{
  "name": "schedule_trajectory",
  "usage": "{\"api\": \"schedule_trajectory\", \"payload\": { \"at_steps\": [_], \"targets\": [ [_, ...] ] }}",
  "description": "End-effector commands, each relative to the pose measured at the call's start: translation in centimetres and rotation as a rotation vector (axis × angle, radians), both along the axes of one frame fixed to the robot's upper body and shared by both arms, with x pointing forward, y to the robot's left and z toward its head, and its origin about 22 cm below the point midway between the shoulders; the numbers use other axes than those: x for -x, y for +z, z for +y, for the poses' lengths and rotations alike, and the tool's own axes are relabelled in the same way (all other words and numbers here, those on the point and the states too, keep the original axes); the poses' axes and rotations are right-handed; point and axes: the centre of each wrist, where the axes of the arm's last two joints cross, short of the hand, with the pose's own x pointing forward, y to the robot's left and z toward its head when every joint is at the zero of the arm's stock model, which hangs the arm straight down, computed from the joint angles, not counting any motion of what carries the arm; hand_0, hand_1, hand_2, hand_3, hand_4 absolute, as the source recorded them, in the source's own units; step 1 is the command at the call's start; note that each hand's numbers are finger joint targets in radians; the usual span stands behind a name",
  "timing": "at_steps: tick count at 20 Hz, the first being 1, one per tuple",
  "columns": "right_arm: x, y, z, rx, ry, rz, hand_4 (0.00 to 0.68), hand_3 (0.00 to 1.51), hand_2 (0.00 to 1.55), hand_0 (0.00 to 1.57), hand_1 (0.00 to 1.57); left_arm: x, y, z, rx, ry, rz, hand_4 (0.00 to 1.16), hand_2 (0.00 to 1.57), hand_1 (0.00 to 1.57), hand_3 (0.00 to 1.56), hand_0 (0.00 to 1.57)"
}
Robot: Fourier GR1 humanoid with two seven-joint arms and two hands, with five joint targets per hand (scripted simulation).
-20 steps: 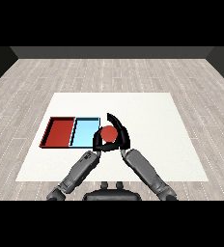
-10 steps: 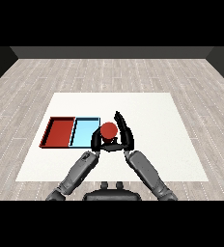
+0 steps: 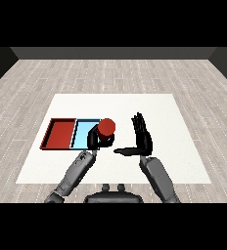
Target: Pick the red can and put it in the red box
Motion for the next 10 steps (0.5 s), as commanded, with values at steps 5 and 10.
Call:
{"api": "schedule_trajectory", "payload": {
  "at_steps": [5,10],
  "targets": [
    [2.8,-0.9,-5.4,0.027,-0.057,0.007,0.000,0.00,0.00,0.00,0.00,-0.9,1.8,7.1,-0.035,0.097,-0.034,1.13,1.57,1.57,1.48,1.57],
    [4.2,-1.3,-9.7,0.012,-0.143,0.067,0.000,0.00,0.00,0.00,0.00,-2.0,2.1,11.2,-0.130,0.206,-0.012,1.12,1.57,1.57,1.49,1.57]
  ]
}}
